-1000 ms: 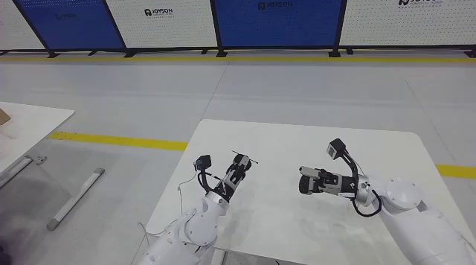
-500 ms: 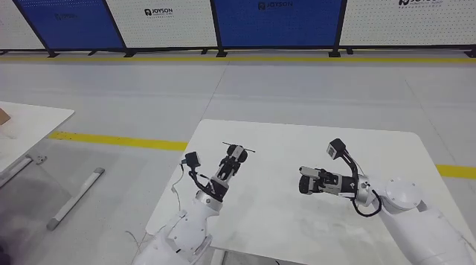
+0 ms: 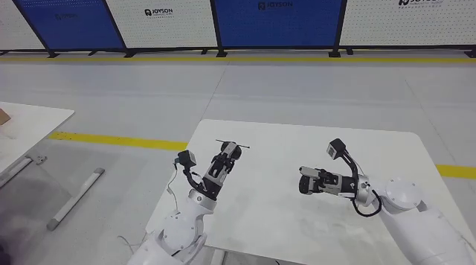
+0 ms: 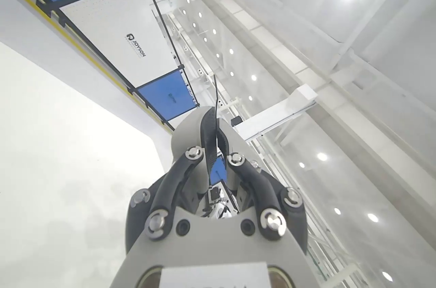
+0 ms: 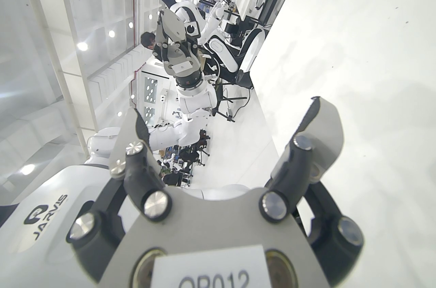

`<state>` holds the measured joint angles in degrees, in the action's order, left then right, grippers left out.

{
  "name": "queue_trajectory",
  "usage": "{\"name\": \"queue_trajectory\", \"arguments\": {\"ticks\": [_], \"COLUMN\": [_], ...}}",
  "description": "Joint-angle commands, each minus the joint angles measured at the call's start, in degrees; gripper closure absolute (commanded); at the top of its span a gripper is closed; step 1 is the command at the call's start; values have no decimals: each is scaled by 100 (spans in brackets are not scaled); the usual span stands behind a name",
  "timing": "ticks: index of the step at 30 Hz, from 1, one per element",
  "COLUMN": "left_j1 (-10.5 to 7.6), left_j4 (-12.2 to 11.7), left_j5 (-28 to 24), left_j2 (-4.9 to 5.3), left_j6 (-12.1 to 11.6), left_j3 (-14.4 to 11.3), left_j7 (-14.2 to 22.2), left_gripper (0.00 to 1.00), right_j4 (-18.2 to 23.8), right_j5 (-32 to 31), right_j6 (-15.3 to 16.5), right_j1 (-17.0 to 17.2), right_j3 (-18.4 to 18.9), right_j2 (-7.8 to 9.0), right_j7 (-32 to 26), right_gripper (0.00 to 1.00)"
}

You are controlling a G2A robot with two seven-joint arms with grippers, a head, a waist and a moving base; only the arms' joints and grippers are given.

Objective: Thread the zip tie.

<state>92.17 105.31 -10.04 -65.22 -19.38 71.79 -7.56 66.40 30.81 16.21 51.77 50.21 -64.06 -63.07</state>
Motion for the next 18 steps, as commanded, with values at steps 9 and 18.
{"name": "queue_trajectory", "arguments": {"ticks": [9,18], "left_j1": [-89,-248], "left_j4": [149,-179], "left_j5": [-772,44], "left_j2": [-75,-86], "left_j6": [-10,421], "left_j3": [26,-114], "left_j7": [-18,134], "left_gripper": [100,100], "right_j4": [0,0], "right_j5": [0,0], "right_j6": [0,0], "right_j1": [0,0], "right_j3": [0,0], "right_j2": [0,0], "right_j7": [0,0], "right_gripper": [0,0]}}
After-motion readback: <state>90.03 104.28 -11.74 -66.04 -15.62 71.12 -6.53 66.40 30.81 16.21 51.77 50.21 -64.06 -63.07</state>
